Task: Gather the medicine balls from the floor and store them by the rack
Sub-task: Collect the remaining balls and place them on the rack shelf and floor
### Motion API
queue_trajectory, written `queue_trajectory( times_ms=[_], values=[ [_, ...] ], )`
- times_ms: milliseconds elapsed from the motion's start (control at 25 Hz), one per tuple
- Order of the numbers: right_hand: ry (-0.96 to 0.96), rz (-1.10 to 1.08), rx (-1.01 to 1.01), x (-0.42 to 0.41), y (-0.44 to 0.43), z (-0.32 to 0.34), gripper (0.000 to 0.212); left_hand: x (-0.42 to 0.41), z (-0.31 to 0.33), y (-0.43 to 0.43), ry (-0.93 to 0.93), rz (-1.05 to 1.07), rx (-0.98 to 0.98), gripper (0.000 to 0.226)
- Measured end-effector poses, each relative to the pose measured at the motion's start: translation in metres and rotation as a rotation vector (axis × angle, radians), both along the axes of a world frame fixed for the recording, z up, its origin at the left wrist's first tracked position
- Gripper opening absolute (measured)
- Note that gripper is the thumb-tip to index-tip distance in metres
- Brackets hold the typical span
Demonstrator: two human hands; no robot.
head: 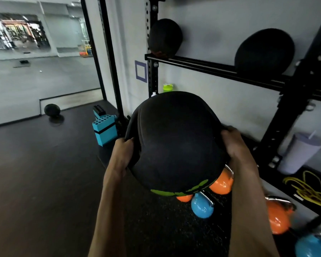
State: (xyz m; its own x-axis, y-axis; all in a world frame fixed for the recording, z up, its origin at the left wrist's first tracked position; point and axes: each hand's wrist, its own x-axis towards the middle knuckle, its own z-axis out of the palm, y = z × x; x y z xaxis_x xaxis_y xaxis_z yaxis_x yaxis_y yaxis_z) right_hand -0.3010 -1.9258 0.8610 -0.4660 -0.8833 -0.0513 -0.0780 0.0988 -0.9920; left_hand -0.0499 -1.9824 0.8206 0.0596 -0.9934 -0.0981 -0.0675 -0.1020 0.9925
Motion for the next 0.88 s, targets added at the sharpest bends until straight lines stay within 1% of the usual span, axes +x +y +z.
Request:
queue_trajectory(
  times_ms=[40, 120, 280, 320, 400, 440, 480, 520, 640, 720, 760, 800, 840, 880],
  values=[
    [0.002, 0.003, 0.005, 0.003, -0.014, -0.002, 0.057, 0.006, 0.0, -0.011, -0.005, 0.0, 0.017, 0.018],
    [-0.017, -0.001, 0.003, 0.011, -0.042, -0.007, 0.06, 0.017, -0.005, -0.037, 0.0, 0.018, 0.036, 0.013],
    [0.004, 0.015, 0.009, 0.022, -0.107, -0.021, 0.045, 0.029, -0.016, -0.099, -0.03, 0.041, 0.068, 0.018],
    [0.014, 0.018, 0.025, 0.023, -0.125, -0.024, 0.046, 0.031, -0.017, -0.114, -0.044, 0.045, 0.076, 0.019],
    [0.015, 0.026, 0.049, 0.022, -0.16, -0.031, 0.055, 0.034, -0.018, -0.147, -0.056, 0.066, 0.074, 0.019],
    [0.0, 0.03, 0.061, 0.021, -0.189, -0.034, 0.059, 0.034, -0.02, -0.177, -0.064, 0.066, 0.076, 0.018],
    [0.005, 0.033, 0.067, 0.022, -0.197, -0.031, 0.059, 0.035, -0.018, -0.186, -0.061, 0.071, 0.07, 0.017],
    [0.002, 0.046, 0.071, 0.022, -0.218, -0.03, 0.051, 0.033, -0.017, -0.209, -0.058, 0.072, 0.08, 0.016],
    [-0.001, 0.029, 0.06, 0.023, -0.278, -0.022, 0.012, 0.024, -0.017, -0.275, -0.062, 0.057, 0.117, 0.016],
    [-0.011, 0.027, 0.04, 0.022, -0.311, -0.018, 0.006, 0.021, -0.018, -0.314, -0.062, 0.044, 0.108, 0.013],
    [-0.003, 0.012, 0.042, 0.022, -0.329, -0.017, 0.007, 0.019, -0.019, -0.332, -0.068, 0.045, 0.104, 0.01],
    [0.022, 0.005, 0.062, 0.022, -0.344, -0.015, 0.014, 0.019, -0.02, -0.349, -0.082, 0.055, 0.098, 0.008],
    [0.042, 0.004, 0.069, 0.02, -0.36, -0.016, 0.022, 0.018, -0.019, -0.364, -0.084, 0.055, 0.098, 0.011],
    [0.065, -0.014, 0.08, 0.02, -0.374, -0.015, 0.026, 0.018, -0.018, -0.38, -0.09, 0.057, 0.09, 0.014]
  ],
)
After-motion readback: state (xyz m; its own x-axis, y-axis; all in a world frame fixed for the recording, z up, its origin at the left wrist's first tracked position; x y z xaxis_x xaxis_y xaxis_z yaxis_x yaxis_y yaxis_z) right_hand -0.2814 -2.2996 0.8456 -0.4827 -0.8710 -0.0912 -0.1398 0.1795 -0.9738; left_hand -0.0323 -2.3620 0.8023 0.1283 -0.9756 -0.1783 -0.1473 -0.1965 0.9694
